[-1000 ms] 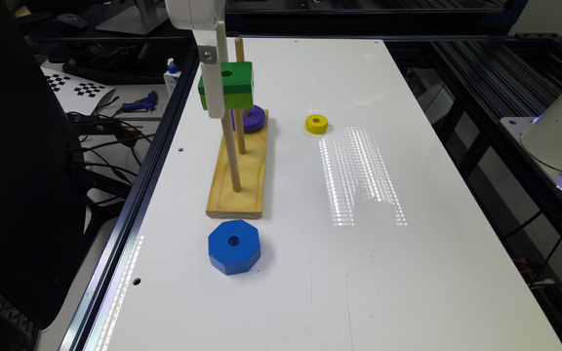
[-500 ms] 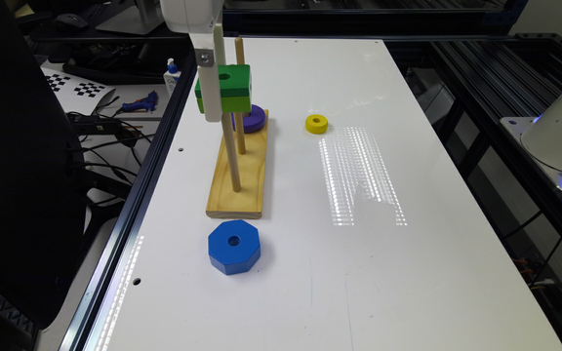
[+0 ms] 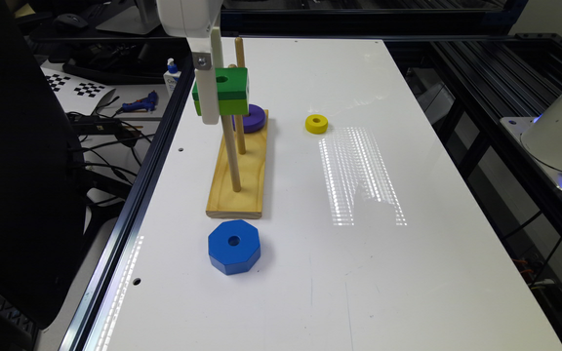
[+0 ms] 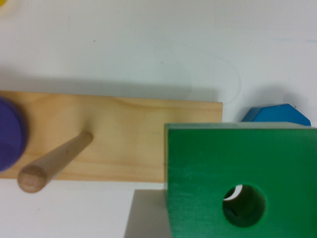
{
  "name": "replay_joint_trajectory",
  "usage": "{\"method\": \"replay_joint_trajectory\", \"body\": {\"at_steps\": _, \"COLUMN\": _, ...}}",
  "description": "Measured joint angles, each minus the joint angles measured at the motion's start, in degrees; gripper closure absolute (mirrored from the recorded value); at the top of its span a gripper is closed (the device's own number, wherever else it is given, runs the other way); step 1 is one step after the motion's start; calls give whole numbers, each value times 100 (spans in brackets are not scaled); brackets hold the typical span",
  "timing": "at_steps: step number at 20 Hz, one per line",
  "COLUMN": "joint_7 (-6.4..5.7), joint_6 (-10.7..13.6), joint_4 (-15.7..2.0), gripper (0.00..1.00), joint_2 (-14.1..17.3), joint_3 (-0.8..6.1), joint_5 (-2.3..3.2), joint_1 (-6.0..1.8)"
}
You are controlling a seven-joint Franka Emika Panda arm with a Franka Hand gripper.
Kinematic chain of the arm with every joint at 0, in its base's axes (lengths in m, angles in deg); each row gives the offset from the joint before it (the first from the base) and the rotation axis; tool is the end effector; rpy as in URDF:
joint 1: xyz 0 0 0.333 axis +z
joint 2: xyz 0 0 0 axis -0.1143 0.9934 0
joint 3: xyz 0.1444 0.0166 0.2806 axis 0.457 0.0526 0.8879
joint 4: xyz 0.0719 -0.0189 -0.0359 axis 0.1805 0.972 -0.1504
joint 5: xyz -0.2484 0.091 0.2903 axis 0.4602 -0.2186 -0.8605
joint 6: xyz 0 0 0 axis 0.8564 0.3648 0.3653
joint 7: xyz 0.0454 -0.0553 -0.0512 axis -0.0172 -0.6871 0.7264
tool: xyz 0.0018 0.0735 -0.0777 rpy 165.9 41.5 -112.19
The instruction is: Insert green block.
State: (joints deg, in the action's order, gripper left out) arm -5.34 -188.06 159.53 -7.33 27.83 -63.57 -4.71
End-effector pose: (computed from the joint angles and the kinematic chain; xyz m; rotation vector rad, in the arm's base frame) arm 0.6338 0.1117 0.3552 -2.8465 1.1268 -0.0229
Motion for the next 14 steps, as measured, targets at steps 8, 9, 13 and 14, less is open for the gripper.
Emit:
{"method": "replay_joint_trajectory", "body": {"at_steps": 8, "joint_7": 0, "joint_6": -33, "joint_4": 1, "gripper": 100, "joint_2": 54, "joint_3": -15, "joint_5": 2, "joint_1": -2}}
{"method": "replay_joint_trajectory", "body": {"at_steps": 9, "joint_7": 0, "joint_6": -67, "joint_4": 1, "gripper": 100, "joint_2": 91, "joint_3": -15, "joint_5": 4, "joint_1": -2}}
{"method": "replay_joint_trajectory", "body": {"at_steps": 13, "joint_7": 0, "joint_6": -90, "joint_4": 1, "gripper": 100, "joint_2": 117, "joint_3": -19, "joint_5": 6, "joint_1": -3}}
{"method": "replay_joint_trajectory", "body": {"at_steps": 14, "joint_7": 0, "joint_6": -90, "joint_4": 1, "gripper": 100, "joint_2": 118, "joint_3": -20, "joint_5": 7, "joint_1": -3}}
